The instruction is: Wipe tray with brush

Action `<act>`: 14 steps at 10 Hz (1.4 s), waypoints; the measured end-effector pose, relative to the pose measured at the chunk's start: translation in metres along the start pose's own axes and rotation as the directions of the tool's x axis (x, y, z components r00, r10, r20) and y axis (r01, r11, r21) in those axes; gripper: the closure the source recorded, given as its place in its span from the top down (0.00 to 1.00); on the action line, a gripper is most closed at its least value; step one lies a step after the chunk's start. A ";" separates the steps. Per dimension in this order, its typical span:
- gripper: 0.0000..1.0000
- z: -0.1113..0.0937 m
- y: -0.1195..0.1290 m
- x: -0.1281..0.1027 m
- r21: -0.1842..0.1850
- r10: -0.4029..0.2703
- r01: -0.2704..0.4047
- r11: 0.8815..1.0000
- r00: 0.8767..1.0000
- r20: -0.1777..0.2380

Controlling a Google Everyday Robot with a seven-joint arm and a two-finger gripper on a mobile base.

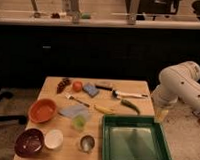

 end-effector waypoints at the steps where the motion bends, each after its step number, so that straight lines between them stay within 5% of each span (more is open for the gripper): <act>1: 0.80 0.000 0.000 0.000 0.000 0.000 0.000 1.000 1.000 0.000; 14: 0.80 0.000 0.000 0.000 0.000 0.000 0.000 1.000 1.000 0.000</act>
